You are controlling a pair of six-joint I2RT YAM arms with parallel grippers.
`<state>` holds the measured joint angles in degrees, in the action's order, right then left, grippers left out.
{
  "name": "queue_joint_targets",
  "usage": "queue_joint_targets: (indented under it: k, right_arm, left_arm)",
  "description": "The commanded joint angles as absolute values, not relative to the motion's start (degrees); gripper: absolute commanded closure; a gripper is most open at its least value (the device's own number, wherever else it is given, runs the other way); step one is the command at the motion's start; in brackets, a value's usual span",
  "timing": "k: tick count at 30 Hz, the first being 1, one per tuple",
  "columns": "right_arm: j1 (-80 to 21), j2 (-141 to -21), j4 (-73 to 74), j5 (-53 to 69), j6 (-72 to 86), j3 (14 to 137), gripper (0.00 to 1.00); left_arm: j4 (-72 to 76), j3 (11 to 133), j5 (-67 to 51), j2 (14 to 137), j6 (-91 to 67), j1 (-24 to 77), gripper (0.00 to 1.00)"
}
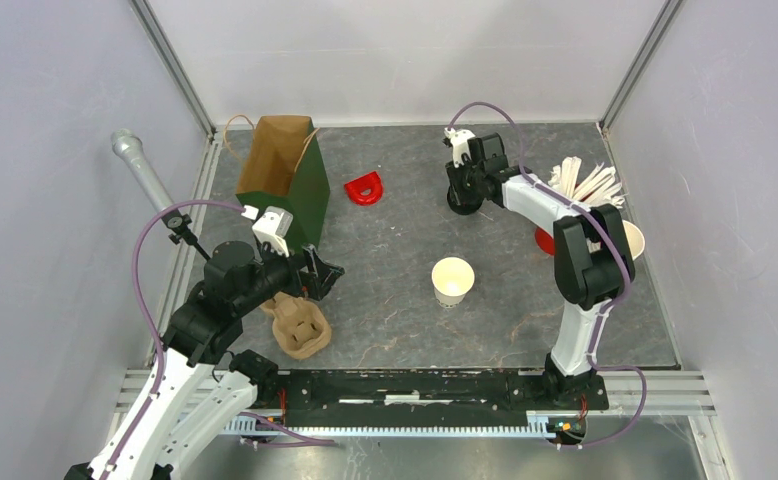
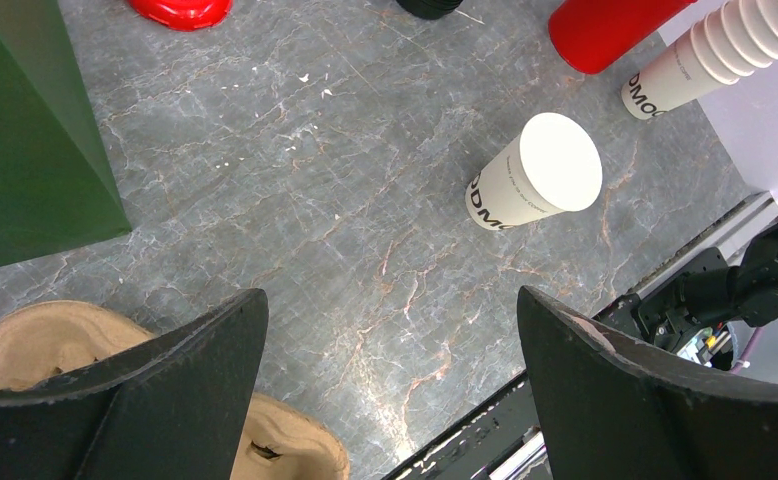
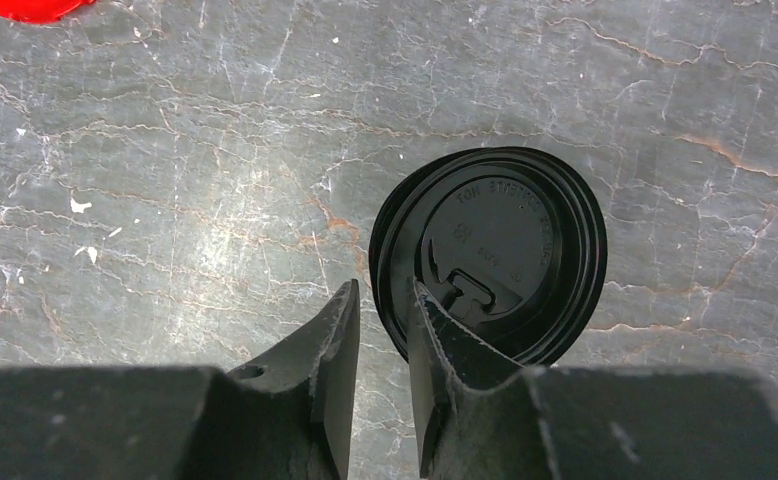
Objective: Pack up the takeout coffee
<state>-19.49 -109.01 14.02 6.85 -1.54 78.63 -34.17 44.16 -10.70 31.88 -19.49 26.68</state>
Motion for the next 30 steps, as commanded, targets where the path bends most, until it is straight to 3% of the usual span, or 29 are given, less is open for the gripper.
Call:
queue_joint_targets:
  k: [1,12,30]
  right_arm:
    - [-19.6,-109.41,13.32,5.5,-3.06,81.24,0.73]
    - [-19.6,-108.13,13.05,5.09,-3.34,81.23,0.94]
    - [-19.55,-103.99,18.23,5.26,-2.2,84.84,0.99]
  left_arm:
    - [-33.05,44.13,-11.51,31.78,-20.48,26.21,0.0]
    - [-33.04,44.12,-11.56,31.67,-20.48,26.19,0.0]
    - [-32.6,43.76,-10.42,31.94,-20.48,26.27,0.0]
